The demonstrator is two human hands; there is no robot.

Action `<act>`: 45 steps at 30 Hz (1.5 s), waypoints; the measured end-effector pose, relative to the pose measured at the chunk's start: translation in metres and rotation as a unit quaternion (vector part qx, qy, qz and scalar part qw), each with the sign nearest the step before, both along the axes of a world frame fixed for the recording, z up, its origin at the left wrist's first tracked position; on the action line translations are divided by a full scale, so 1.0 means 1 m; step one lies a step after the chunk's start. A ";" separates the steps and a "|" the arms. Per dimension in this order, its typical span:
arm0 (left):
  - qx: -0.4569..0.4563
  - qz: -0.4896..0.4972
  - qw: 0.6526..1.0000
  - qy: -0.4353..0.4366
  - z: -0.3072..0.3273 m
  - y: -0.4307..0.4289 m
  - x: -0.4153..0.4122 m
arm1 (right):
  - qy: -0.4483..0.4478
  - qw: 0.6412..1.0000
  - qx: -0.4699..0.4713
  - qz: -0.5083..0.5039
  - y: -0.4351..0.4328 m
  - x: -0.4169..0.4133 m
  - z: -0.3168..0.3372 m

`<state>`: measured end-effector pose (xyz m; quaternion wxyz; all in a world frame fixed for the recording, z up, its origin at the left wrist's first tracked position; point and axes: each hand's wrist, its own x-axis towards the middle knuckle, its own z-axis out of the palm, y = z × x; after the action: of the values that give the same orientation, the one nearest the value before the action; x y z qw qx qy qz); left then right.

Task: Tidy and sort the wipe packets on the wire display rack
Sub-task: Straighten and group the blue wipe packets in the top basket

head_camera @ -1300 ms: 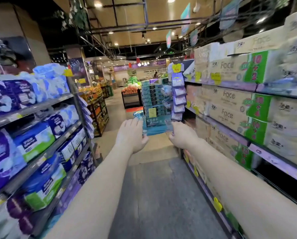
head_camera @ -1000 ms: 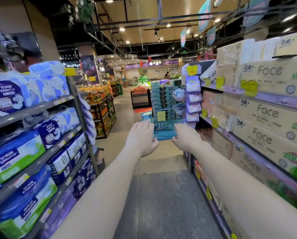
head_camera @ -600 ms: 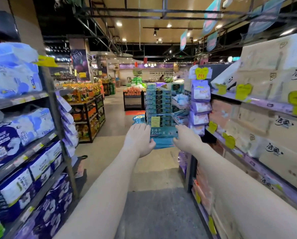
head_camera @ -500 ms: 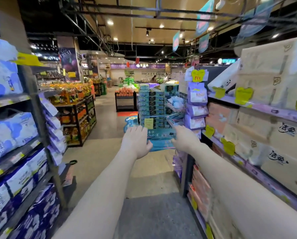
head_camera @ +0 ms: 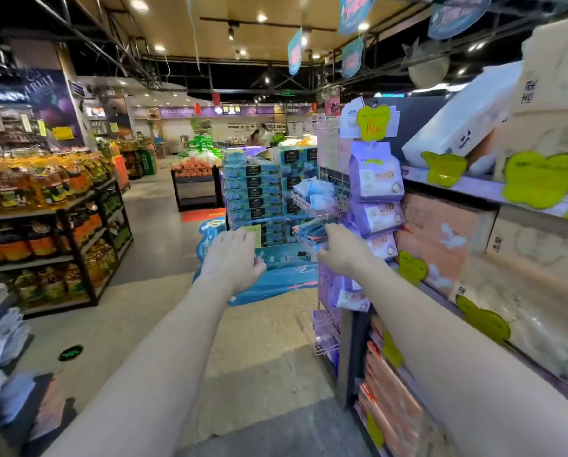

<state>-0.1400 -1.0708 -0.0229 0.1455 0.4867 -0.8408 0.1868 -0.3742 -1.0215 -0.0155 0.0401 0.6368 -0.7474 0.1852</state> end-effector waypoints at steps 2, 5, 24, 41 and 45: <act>0.009 0.000 1.000 -0.009 0.004 -0.052 -0.020 | -0.021 1.000 -0.003 -0.005 -0.056 -0.019 0.001; 0.018 -0.009 1.000 0.001 0.011 -0.125 -0.048 | -0.029 1.000 -0.002 -0.007 -0.132 -0.043 0.004; 0.031 -0.185 0.982 0.011 -0.007 -0.515 -0.160 | -0.035 0.982 0.018 -0.183 -0.455 -0.125 -0.016; 0.063 -0.404 0.912 0.029 -0.017 -0.687 -0.294 | -0.114 0.930 0.049 -0.346 -0.559 -0.187 -0.038; 0.058 -0.443 0.894 0.023 -0.016 -0.711 -0.330 | -0.155 0.915 0.083 -0.363 -0.575 -0.205 -0.052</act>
<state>-0.4702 -1.7818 -0.0384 0.2039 0.0751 -0.9752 0.0428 -0.5792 -1.5965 -0.0678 -0.0646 0.2859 -0.9366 0.1920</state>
